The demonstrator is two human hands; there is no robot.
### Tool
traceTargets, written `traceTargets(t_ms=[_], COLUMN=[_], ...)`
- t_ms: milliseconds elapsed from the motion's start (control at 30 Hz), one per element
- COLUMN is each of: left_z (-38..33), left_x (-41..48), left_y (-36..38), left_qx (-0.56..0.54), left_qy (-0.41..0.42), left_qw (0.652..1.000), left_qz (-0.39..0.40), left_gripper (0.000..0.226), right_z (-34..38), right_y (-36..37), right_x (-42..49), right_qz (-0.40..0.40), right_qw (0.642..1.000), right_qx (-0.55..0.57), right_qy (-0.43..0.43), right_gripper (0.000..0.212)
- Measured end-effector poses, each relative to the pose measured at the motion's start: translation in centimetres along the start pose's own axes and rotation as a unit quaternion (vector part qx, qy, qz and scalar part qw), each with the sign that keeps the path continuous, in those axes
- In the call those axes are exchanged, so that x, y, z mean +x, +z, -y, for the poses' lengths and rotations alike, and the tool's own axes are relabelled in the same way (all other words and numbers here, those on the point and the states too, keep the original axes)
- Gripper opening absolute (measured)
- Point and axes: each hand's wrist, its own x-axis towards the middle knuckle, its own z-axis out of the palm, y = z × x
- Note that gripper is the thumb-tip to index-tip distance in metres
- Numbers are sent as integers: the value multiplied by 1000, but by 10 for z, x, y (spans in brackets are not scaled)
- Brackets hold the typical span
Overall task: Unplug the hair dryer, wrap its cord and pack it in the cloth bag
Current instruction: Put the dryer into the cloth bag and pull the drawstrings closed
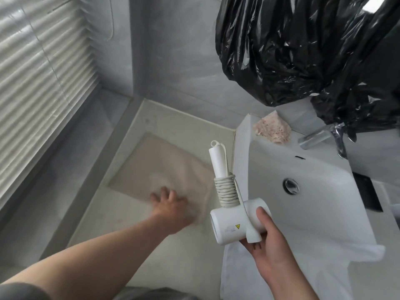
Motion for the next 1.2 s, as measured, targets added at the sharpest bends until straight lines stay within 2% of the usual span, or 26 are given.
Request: traceTargets(t_ms=[100,233,300,367,433,500,567,667,800,900,1067,1200], left_z=[1,9,7,6,10,16,18,22,24,23,27,27], left_x=[2,3,-2,-9,-15,-16,-12,-1,9,14,17,9], left_y=[-1,1,0,0,-2,-7,-16,-36,-67,-86,-105,-114], left_qx=[43,77,103,117,117,72,-6,-118,-217,-255,-296,-282], left_qy=[40,19,35,71,108,115,79,9,-24,-31,-51,-12], left_qw=[998,997,994,990,987,990,996,992,971,957,940,940], left_qz=[6,-16,-15,-24,-36,-33,-31,-44,-94,-133,-162,-189], left_gripper=[79,95,101,95,73,51,39,35,30,28,38,39], right_z=[1,0,-1,-4,-7,-10,-14,-25,-41,-54,-66,-69], right_y=[-3,-5,-6,-7,-8,-9,-10,-11,-5,2,6,6], right_x=[-2,-3,-5,-7,-9,-11,-12,-16,-23,-25,-20,-11], right_qz=[-5,-9,-9,-6,0,4,5,7,10,21,20,26], right_qw=[1000,1000,1000,1000,1000,1000,999,998,995,992,985,984], right_qx=[0,9,14,17,20,19,13,4,-7,-16,4,-33], right_qy=[-1,-2,0,6,15,23,31,60,98,126,173,175], right_gripper=[28,27,26,26,27,28,28,33,42,38,31,30])
